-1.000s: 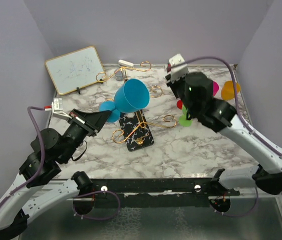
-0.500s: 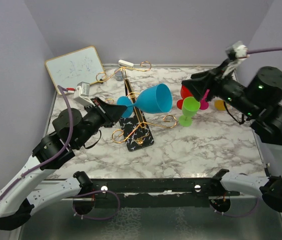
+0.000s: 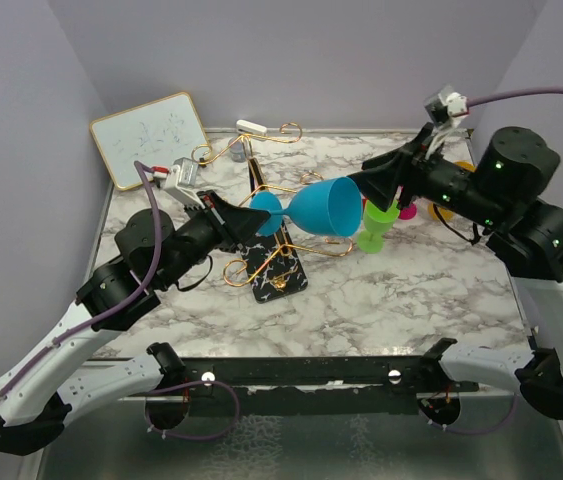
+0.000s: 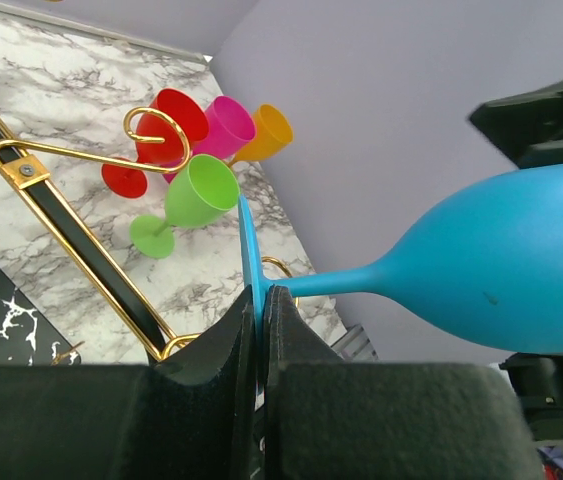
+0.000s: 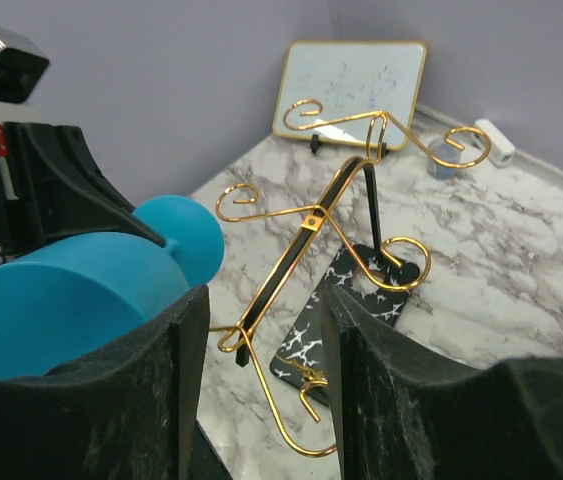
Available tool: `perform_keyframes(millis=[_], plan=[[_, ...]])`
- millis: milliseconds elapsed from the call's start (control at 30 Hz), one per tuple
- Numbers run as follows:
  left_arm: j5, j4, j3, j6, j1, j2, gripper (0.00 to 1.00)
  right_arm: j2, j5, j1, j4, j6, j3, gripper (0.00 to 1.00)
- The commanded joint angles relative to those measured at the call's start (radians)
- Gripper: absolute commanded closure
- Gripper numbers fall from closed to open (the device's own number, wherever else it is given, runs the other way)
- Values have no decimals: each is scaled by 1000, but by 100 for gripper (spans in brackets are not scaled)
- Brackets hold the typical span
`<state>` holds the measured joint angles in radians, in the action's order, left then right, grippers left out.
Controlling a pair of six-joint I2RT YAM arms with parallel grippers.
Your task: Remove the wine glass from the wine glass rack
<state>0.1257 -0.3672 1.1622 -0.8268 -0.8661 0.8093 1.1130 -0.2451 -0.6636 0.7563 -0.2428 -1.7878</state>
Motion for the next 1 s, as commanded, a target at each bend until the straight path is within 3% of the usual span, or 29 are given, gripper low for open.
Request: perform_keyframes(millis=[0,200,467,967], plan=[[-42,52,37,10,-1,3,100,-4,-89,0,10,-14,22,52],[-52,71,26,2,-1,12,100,-23,-98,-1,15,-18,30,52],[-55,70,15,-10,-1,0,100,-106,40,-1,-15,-21,53,54],[-96,110,26,-13,-1,41,100,-59,-142,-1,-40,-27,90,55]])
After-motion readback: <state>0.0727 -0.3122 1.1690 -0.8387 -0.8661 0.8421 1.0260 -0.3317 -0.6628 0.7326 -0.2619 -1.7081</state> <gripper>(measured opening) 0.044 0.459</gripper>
